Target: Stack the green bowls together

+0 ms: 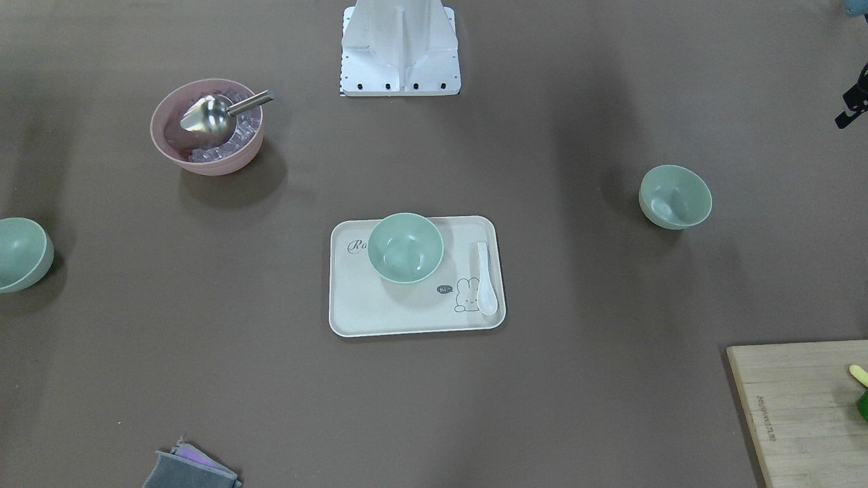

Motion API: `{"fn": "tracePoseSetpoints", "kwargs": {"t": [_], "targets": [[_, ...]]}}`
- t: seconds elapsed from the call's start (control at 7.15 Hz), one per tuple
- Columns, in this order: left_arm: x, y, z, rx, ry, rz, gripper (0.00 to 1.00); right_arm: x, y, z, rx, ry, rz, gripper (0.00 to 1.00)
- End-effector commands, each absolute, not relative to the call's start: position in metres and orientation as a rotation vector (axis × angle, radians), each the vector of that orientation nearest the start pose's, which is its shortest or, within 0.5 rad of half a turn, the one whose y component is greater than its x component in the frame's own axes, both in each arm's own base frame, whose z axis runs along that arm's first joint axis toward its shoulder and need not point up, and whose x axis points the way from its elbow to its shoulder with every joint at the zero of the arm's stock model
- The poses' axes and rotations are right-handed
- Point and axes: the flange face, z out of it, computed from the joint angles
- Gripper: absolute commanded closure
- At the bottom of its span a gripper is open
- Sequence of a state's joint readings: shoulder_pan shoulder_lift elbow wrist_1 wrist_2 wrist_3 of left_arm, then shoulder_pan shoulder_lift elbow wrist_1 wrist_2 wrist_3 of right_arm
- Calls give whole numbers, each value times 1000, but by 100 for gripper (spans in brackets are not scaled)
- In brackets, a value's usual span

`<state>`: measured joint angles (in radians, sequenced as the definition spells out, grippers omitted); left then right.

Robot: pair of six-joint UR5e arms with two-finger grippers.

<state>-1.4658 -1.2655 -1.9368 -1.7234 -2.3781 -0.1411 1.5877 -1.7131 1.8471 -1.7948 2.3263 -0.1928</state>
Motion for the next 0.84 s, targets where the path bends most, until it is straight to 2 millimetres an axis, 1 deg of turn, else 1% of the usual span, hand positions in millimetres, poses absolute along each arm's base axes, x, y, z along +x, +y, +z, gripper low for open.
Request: {"fn": "tracePoseSetpoints", "kwargs": {"t": [0.0,0.14,0.28,0.42,0.56,0.7], "targets": [[-27,-375,594,56,845,24,6,68,-425,608,0,-770,-142,0],[-26,-375,592,54,846,21,6,57,-433,618,-38,-775,-134,0],[-24,-381,600,43,848,22,6,54,-450,626,-55,-786,-123,0],[-20,-387,596,64,860,32,5,44,-461,641,-24,-784,-158,0],[-19,-388,596,68,862,13,4,23,-472,668,5,-783,-162,0],[-19,-389,595,75,862,16,3,-6,-486,678,11,-784,-90,0]]}}
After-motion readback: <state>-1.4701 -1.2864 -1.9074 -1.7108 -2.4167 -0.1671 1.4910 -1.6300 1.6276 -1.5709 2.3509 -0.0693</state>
